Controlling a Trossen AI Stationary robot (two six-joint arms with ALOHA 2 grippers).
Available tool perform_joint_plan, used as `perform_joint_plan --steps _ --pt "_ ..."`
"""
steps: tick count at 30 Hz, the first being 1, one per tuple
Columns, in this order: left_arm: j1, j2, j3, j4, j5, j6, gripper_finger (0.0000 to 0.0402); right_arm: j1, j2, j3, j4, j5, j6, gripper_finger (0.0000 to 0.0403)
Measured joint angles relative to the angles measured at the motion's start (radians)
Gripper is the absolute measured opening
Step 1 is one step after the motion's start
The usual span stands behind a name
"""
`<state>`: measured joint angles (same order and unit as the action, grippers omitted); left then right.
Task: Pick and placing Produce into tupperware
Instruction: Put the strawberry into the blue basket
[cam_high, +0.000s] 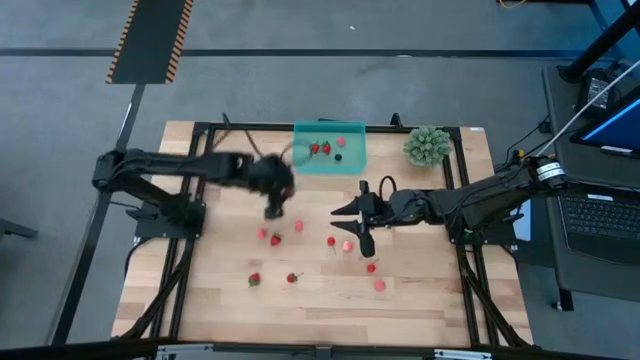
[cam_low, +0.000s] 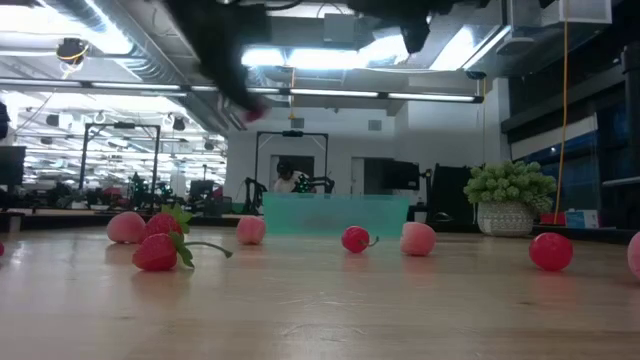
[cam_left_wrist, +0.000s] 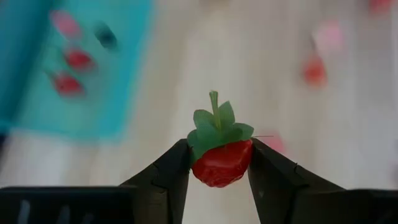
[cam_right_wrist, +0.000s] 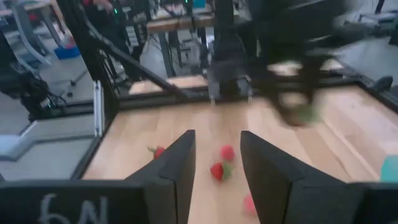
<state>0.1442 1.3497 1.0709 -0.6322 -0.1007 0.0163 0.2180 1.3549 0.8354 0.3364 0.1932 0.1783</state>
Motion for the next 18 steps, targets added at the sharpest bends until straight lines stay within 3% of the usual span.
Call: perform_joint_plan --steps 4,9,18 --pt "0.165 0.074 0.066 0.124 0.109 0.021 0.0134 0.0 -0.026 0.0 -0.006 0.0 0.0 0.0129" --pt "0.31 0.201 0.173 0.092 0.17 0.02 0.0134 0.0 -0.058 0.0 -0.023 0.0 0.0 0.0129" --pt "0.4 0.43 0.431 -0.046 0.186 0.059 0.0135 0.0 -0.082 -0.001 -0.033 0.0 -0.001 0.0129"
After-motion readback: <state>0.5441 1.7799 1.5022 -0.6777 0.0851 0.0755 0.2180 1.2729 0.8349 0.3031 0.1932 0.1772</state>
